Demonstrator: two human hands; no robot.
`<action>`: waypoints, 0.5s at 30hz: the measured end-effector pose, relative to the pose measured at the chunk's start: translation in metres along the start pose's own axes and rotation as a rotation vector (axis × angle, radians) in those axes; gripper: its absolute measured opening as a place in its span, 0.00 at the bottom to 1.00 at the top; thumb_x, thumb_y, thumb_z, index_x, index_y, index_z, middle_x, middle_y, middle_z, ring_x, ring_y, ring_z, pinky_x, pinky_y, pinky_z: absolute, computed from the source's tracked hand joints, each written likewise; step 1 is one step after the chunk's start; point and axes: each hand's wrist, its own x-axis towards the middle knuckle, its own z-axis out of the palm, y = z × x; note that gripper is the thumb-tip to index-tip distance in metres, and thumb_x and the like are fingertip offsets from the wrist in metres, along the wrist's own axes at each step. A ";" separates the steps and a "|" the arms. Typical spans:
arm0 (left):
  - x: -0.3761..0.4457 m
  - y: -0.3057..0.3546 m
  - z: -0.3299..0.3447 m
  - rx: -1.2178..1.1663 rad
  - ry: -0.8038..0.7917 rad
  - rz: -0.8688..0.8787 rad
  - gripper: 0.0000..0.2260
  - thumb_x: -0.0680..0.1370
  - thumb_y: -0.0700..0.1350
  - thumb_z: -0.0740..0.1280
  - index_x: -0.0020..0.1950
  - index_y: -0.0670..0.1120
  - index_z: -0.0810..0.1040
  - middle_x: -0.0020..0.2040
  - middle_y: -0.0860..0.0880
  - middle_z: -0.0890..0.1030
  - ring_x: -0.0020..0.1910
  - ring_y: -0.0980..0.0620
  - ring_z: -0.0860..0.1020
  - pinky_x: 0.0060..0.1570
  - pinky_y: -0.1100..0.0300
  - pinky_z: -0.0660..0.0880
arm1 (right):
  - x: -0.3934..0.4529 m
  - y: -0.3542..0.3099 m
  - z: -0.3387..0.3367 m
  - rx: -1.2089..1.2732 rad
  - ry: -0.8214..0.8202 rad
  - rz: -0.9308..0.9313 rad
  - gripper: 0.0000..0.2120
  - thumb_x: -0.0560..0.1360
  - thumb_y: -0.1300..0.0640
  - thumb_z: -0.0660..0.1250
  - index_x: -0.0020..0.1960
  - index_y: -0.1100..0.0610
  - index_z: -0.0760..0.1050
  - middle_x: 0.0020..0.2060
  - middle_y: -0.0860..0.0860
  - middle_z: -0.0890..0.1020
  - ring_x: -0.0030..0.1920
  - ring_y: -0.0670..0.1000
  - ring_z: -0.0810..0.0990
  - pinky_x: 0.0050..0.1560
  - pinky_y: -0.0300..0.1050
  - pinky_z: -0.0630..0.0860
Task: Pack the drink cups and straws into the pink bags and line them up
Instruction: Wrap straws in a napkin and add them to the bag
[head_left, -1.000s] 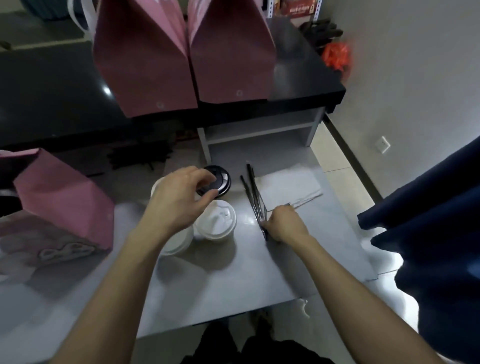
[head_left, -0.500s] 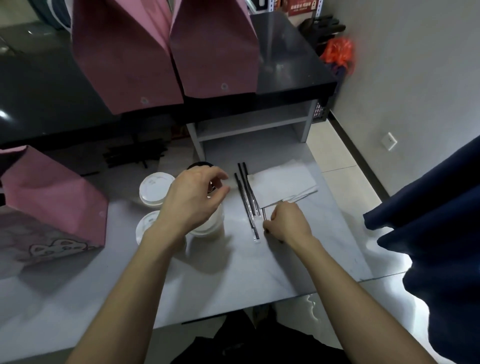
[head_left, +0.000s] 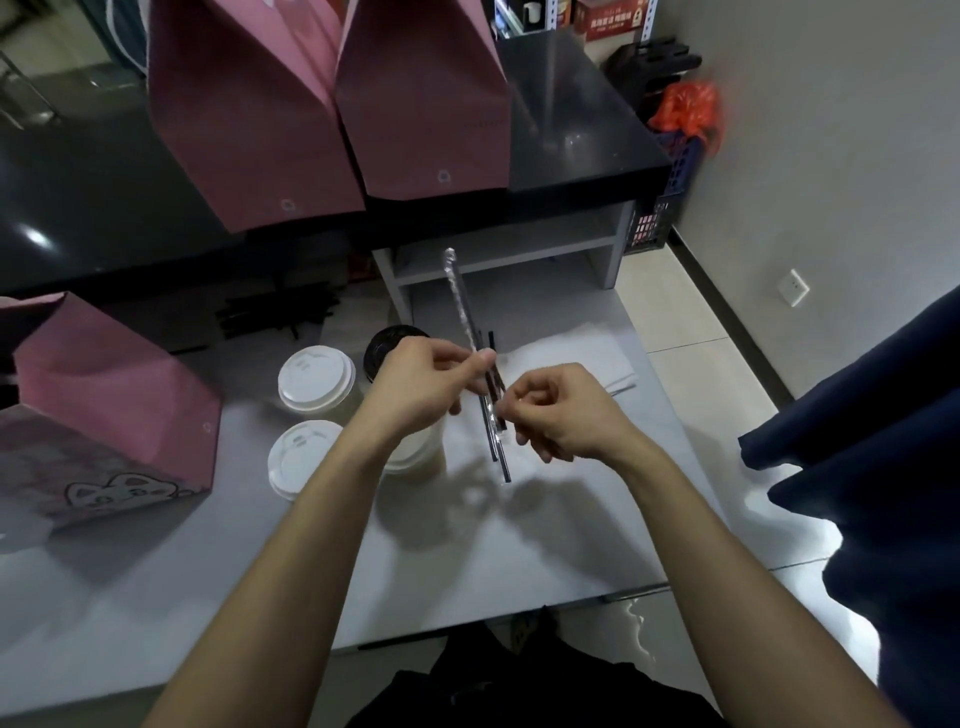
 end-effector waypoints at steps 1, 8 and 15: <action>0.002 0.001 0.002 -0.113 0.006 0.007 0.11 0.84 0.55 0.72 0.48 0.49 0.86 0.43 0.52 0.90 0.30 0.56 0.78 0.29 0.68 0.70 | 0.002 -0.002 0.003 0.009 -0.008 -0.035 0.07 0.81 0.59 0.75 0.45 0.61 0.82 0.31 0.58 0.84 0.21 0.54 0.76 0.20 0.38 0.65; 0.001 -0.005 -0.002 -0.316 0.193 0.013 0.05 0.85 0.44 0.72 0.53 0.43 0.85 0.43 0.45 0.89 0.31 0.61 0.79 0.29 0.70 0.71 | 0.014 0.031 0.018 -0.601 0.136 0.141 0.14 0.77 0.50 0.76 0.41 0.60 0.84 0.31 0.55 0.86 0.27 0.55 0.85 0.29 0.51 0.83; -0.004 -0.012 -0.007 -0.234 0.252 0.007 0.08 0.85 0.49 0.72 0.54 0.46 0.87 0.43 0.50 0.90 0.30 0.59 0.78 0.29 0.68 0.72 | 0.019 0.050 0.034 -0.654 0.070 0.279 0.08 0.74 0.60 0.71 0.42 0.64 0.85 0.32 0.59 0.85 0.31 0.59 0.86 0.37 0.54 0.87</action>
